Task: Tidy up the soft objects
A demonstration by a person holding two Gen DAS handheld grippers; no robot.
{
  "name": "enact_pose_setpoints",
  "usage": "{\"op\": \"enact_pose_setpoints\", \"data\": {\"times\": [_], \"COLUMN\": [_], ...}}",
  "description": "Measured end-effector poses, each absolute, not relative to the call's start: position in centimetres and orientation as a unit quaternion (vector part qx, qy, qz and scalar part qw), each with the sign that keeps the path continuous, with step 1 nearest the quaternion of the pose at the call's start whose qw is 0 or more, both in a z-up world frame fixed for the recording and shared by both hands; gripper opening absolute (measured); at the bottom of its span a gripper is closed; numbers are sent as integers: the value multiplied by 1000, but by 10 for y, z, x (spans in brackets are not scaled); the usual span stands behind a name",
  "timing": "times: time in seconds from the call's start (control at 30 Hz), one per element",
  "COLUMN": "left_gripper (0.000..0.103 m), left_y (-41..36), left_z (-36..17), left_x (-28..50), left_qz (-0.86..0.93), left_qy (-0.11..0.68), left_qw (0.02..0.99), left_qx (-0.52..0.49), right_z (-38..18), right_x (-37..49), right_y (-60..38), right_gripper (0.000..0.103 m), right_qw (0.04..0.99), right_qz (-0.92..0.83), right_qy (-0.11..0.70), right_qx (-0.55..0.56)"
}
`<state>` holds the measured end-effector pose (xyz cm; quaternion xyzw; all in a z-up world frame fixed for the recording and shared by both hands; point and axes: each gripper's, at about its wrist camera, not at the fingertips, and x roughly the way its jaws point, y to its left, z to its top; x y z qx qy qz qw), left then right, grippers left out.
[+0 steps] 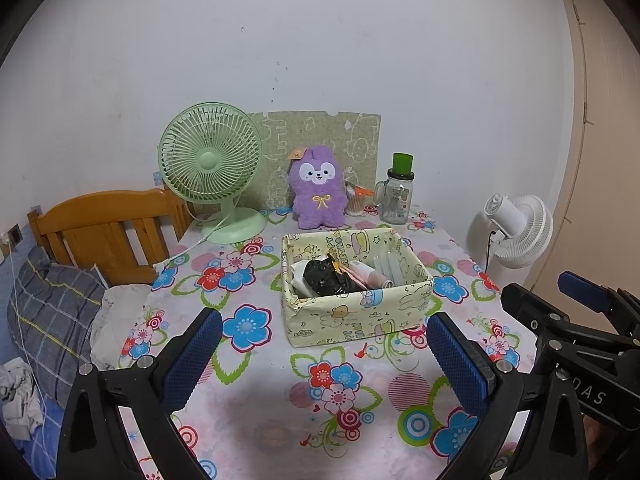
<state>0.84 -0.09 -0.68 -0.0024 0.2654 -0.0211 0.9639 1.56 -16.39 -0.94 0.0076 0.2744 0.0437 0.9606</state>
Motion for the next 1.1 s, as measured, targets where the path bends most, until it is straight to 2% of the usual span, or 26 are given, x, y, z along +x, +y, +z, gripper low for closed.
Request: {"op": "enact_pose_setpoints", "data": {"times": [1.1], "left_gripper": [103], "left_y": [1], "left_z": [-11], "left_x": [12], "left_qz": [-22], "left_qy": [272], "left_qw": [962], "left_qx": [-4], "right_z": [-12], "right_x": [17], "right_y": [-160], "right_gripper": [83], "right_qw": [962], "right_qz": [46], "right_qy": [271], "right_qx": [3]}}
